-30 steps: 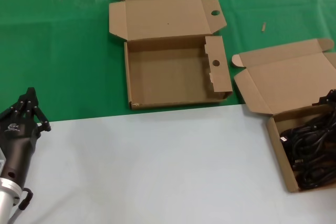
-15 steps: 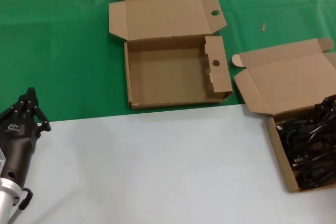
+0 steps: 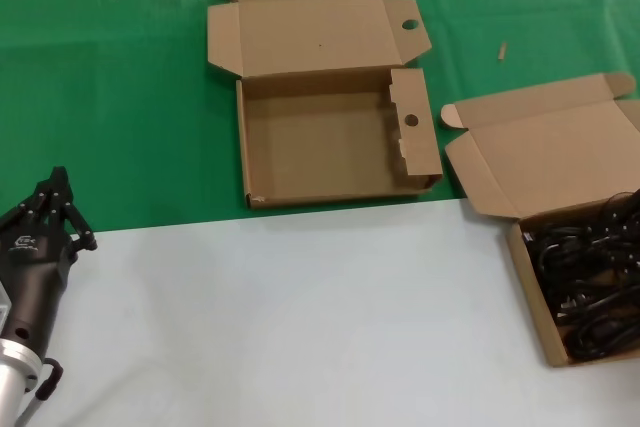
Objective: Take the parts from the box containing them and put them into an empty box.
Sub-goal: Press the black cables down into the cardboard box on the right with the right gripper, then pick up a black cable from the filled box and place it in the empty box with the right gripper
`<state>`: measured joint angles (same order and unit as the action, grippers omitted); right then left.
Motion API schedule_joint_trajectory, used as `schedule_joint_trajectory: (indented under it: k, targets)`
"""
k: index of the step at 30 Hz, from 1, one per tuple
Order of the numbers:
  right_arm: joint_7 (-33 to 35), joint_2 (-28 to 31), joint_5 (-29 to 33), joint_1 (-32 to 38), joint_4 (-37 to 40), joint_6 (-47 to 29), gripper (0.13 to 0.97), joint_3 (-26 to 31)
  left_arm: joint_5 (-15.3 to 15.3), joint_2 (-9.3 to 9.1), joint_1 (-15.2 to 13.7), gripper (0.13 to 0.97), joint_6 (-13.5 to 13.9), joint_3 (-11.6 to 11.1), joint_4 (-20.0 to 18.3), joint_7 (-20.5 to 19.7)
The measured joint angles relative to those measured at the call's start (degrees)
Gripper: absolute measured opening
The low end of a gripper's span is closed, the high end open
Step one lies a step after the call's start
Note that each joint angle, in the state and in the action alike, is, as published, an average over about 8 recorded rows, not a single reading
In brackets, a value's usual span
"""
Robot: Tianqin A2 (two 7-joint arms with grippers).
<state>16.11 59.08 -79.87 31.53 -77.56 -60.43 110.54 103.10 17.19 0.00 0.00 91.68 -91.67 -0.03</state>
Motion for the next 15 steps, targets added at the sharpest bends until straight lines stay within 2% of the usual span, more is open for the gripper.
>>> schedule_joint_trajectory:
  k: [2,9,15]
  targets:
    - [0.3,-0.3,0.0,-0.1,0.6,0.3,0.218,0.1,0.0,0.00,0.0,0.140,0.0,0.0,0.0,0.0]
    - [1.2,-1.0,-0.5,-1.1,2.2,1.2,0.195,0.3,0.0,0.00,0.0,0.140,0.0,0.0,0.0,0.0]
    - [-0.4,0.2,-0.8,-0.7,0.6,0.0,0.187,-0.2,0.0,0.00,0.0,0.140,0.0,0.0,0.0,0.0]
